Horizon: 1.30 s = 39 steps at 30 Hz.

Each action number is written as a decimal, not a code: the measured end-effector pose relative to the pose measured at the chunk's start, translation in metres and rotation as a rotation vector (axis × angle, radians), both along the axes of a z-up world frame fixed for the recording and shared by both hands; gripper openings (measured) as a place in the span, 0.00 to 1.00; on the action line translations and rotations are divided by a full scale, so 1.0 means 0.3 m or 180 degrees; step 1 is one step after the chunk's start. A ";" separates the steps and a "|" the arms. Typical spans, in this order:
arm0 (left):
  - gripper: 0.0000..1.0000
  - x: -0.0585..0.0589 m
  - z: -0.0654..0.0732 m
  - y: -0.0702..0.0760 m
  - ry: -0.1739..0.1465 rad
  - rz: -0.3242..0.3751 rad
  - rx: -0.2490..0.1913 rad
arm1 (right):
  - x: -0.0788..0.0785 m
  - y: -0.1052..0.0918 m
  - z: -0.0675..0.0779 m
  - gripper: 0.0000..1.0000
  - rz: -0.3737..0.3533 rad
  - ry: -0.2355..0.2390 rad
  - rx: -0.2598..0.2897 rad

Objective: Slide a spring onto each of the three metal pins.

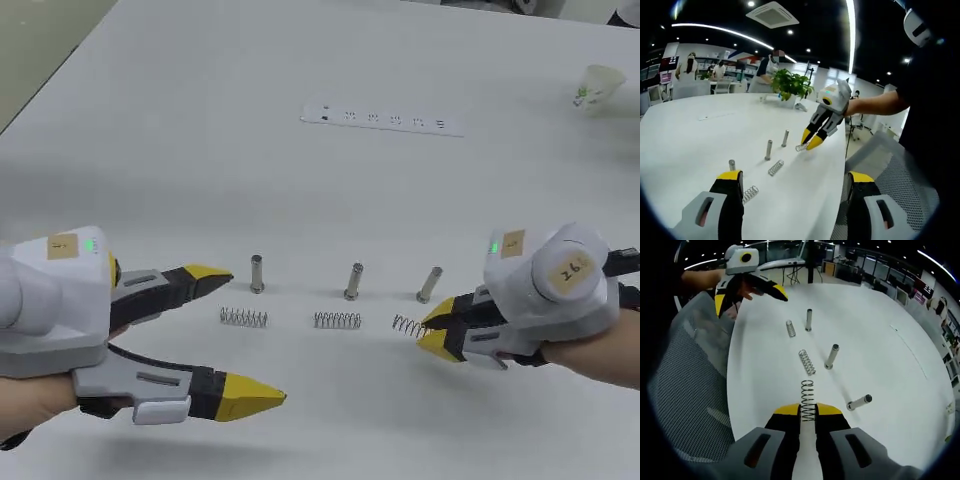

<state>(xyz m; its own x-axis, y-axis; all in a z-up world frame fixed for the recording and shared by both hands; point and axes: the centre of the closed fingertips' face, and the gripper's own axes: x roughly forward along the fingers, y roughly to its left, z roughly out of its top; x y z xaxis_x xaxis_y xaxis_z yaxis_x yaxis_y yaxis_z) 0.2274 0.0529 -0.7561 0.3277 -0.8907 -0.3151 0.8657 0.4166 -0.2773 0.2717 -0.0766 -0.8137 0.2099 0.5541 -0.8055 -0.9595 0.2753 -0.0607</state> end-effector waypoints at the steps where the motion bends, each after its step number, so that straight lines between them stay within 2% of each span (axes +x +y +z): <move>1: 0.78 -0.012 -0.001 -0.011 0.0059 -0.0061 -0.0028 | -0.004 0.005 0.002 0.08 0.0046 -0.0019 -0.0006; 4: 0.69 -0.011 -0.018 -0.027 0.0025 -0.0105 0.0037 | -0.013 0.022 0.009 0.08 0.0097 -0.0046 0.0003; 12: 0.65 0.011 -0.030 -0.082 0.0015 -0.0186 0.0030 | -0.049 0.074 0.023 0.08 0.0341 -0.0078 0.0018; 15: 0.63 0.004 -0.049 -0.107 -0.0025 -0.0395 0.0171 | -0.065 0.094 0.028 0.08 0.0467 -0.0101 -0.0006; 20: 0.58 0.023 -0.059 -0.140 -0.0110 -0.0550 0.0285 | -0.082 0.120 0.031 0.08 0.0566 -0.0121 -0.0020; 25: 0.48 0.037 -0.060 -0.180 -0.0197 -0.0665 0.0289 | -0.094 0.136 0.037 0.08 0.0619 -0.0111 -0.0010; 30: 0.40 0.038 -0.074 -0.218 -0.0236 -0.0805 0.0325 | -0.102 0.149 0.055 0.08 0.0680 -0.0129 0.0003; 35: 0.31 0.052 -0.075 -0.236 -0.0253 -0.0775 0.0265 | -0.104 0.155 0.069 0.08 0.0707 -0.0121 0.0048; 39: 0.30 0.055 -0.076 -0.248 -0.0267 -0.0798 0.0248 | -0.104 0.151 0.071 0.08 0.0722 -0.0121 0.0041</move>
<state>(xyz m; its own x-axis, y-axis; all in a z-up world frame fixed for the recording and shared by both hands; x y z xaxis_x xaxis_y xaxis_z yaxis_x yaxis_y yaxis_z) 0.2439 -0.0216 -0.7788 0.1279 -0.9214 -0.3669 0.9631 0.2038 -0.1759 0.2405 -0.0314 -0.7923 0.1089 0.6008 -0.7920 -0.9939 0.0537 -0.0959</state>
